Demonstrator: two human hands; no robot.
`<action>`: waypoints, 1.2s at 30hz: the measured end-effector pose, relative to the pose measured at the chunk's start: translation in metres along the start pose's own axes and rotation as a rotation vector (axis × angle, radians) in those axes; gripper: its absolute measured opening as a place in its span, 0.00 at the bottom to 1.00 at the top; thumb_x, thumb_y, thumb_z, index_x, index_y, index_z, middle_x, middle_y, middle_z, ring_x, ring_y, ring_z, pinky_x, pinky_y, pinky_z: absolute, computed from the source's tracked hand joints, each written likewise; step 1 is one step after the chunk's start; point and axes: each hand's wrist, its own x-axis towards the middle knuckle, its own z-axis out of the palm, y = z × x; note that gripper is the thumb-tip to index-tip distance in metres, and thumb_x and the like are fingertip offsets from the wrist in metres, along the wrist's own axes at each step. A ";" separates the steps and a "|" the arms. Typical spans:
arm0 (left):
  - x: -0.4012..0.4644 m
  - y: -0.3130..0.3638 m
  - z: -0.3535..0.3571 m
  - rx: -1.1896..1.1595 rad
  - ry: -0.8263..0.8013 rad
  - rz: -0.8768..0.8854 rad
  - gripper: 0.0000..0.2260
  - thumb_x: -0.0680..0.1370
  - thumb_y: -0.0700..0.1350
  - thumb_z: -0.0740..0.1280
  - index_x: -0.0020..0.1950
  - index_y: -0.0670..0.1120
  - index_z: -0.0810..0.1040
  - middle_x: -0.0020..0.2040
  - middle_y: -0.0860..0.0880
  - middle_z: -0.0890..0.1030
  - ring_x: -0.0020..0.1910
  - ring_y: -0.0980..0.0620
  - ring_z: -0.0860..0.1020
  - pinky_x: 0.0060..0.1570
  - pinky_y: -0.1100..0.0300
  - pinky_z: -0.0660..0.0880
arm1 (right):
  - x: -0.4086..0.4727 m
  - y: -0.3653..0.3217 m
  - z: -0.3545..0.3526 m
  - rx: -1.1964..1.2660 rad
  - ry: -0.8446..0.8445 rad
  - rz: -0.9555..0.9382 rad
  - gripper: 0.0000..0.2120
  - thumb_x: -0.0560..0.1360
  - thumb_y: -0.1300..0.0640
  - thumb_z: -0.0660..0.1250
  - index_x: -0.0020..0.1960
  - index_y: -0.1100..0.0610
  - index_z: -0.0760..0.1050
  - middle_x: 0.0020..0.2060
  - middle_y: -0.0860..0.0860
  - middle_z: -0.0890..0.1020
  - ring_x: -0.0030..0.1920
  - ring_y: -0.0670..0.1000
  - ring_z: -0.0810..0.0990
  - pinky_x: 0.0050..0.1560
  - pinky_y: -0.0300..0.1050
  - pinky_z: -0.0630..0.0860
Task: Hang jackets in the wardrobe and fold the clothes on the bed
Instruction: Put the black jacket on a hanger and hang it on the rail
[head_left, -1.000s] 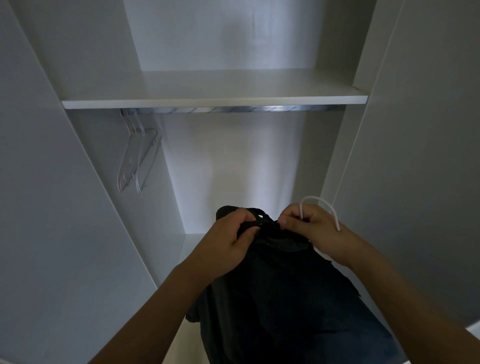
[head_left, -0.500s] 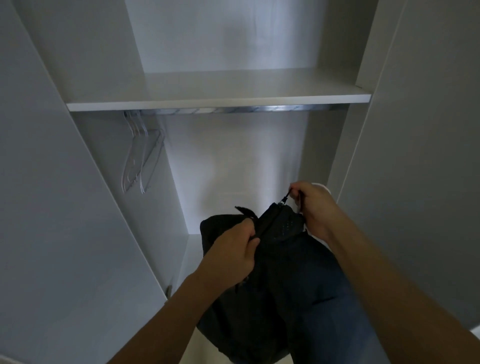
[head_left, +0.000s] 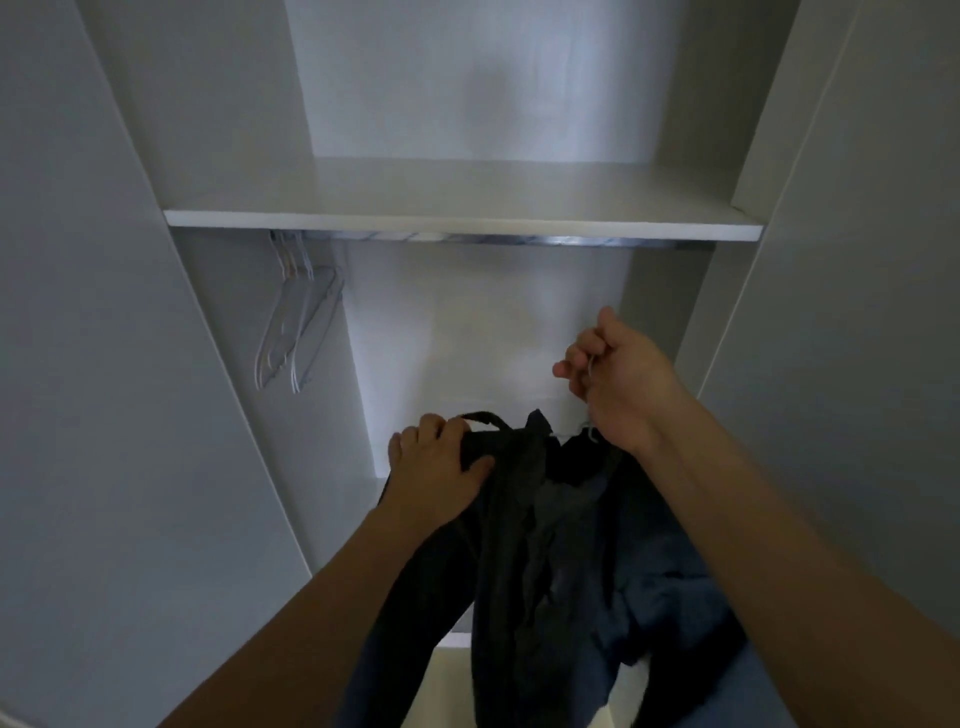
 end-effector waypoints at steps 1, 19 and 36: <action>0.005 0.001 0.000 0.021 0.054 0.040 0.24 0.76 0.65 0.55 0.62 0.52 0.75 0.60 0.50 0.74 0.64 0.44 0.68 0.68 0.48 0.54 | 0.001 -0.002 -0.002 -0.004 0.004 -0.004 0.25 0.84 0.45 0.50 0.30 0.53 0.60 0.26 0.49 0.67 0.32 0.49 0.73 0.40 0.44 0.62; -0.002 -0.004 -0.030 -0.654 -0.160 -0.277 0.13 0.77 0.30 0.54 0.43 0.36 0.77 0.33 0.48 0.74 0.31 0.56 0.71 0.28 0.73 0.66 | 0.071 0.013 0.051 -0.482 -0.105 -0.048 0.05 0.81 0.59 0.60 0.55 0.57 0.72 0.45 0.50 0.74 0.44 0.46 0.72 0.42 0.37 0.67; 0.140 -0.040 -0.011 -0.995 0.113 -0.468 0.17 0.78 0.30 0.54 0.63 0.37 0.73 0.58 0.38 0.79 0.51 0.43 0.80 0.49 0.55 0.77 | 0.270 0.069 0.127 -0.754 -0.246 -0.033 0.24 0.81 0.69 0.54 0.75 0.54 0.65 0.72 0.53 0.68 0.64 0.51 0.72 0.52 0.28 0.68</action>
